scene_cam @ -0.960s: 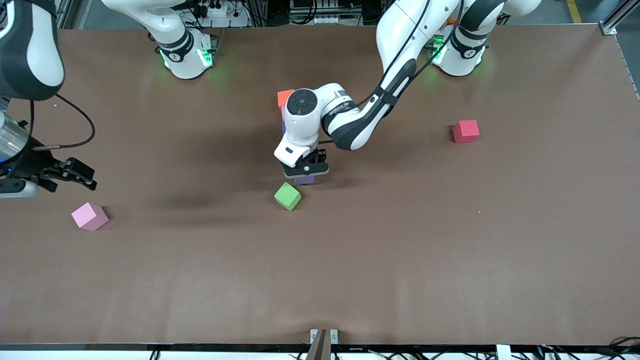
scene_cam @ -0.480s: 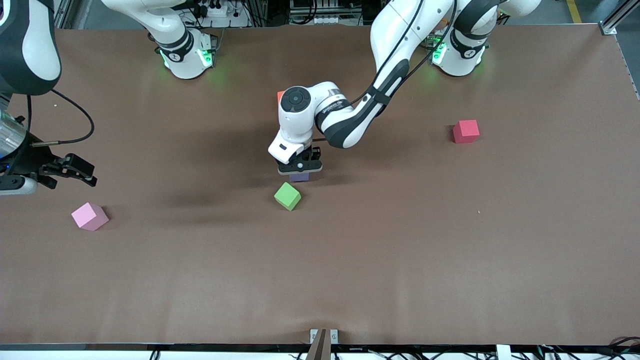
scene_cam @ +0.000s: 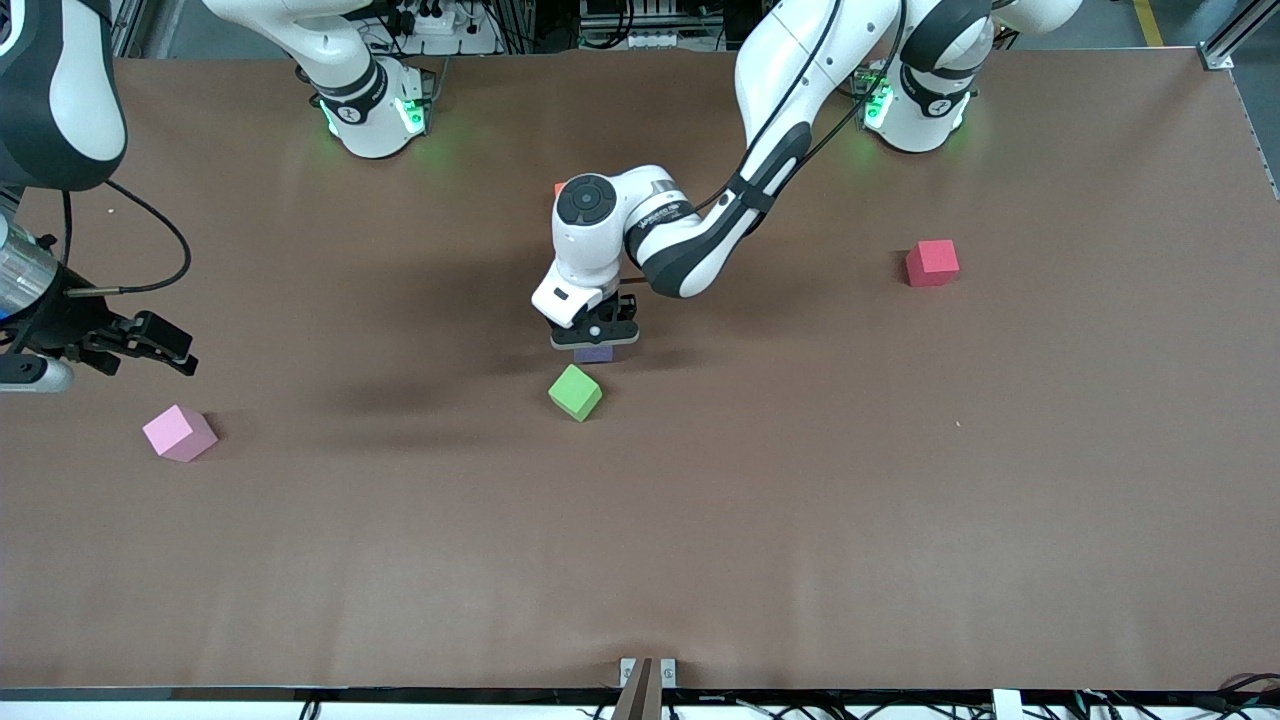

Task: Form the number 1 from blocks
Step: 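Place the purple block between cyan and green with the left gripper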

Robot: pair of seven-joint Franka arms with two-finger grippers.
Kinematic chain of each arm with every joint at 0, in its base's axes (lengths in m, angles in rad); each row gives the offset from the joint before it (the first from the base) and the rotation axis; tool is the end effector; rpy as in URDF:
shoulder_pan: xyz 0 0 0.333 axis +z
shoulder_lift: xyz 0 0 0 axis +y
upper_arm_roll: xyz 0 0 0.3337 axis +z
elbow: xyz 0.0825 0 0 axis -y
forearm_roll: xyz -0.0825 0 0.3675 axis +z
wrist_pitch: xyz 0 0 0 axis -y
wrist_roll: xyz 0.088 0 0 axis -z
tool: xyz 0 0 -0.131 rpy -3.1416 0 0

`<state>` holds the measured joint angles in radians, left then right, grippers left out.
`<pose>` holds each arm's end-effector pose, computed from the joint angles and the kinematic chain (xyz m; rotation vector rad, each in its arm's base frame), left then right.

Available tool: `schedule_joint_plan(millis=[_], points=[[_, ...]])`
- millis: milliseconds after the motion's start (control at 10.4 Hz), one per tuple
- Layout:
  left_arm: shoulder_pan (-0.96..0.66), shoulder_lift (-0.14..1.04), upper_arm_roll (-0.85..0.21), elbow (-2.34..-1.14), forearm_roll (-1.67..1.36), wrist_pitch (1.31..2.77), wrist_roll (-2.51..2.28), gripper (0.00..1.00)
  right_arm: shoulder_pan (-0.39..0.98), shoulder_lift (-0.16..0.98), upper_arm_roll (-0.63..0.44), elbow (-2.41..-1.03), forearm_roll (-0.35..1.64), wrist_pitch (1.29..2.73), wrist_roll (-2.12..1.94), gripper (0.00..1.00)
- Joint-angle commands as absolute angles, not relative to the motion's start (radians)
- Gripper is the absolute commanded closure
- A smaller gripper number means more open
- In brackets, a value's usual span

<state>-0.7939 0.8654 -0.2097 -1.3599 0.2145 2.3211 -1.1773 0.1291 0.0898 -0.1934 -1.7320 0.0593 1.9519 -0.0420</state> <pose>0.4396 -0.6094 0.2154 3.0362 0.1785 0.0955 0.5919 -0.0290 0.5291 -3.1019 0.0602 -0.2078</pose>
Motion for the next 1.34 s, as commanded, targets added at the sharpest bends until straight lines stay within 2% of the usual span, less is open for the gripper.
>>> schedule_joint_plan(millis=[0,192,288,384,1056,1248], points=[[-0.821,0.888,-0.193,-1.327,0.210,2.330,-1.177,1.00,0.123,0.094,-0.186,-1.715,0.055,1.937,-0.020,0.00],[-0.822,0.888,-0.192,-1.327,0.210,2.332,-1.175,1.00,0.124,0.094,-0.184,-1.715,0.057,1.937,-0.020,0.00],[-0.822,0.887,-0.193,-1.327,0.212,2.332,-1.174,0.84,0.120,0.094,-0.176,-1.715,0.057,1.937,-0.020,0.00],[-0.825,0.887,-0.190,-1.328,0.215,2.332,-1.172,0.01,0.117,0.095,-0.173,-1.715,0.057,1.937,-0.018,0.00],[-0.838,0.845,-0.169,-1.333,0.221,2.319,-1.175,0.00,0.112,0.095,-0.166,-1.713,0.061,1.937,-0.018,0.00],[-0.839,0.799,-0.135,-1.333,0.219,2.248,-1.181,0.00,0.112,0.095,-0.166,-1.712,0.063,1.937,-0.018,0.00]])
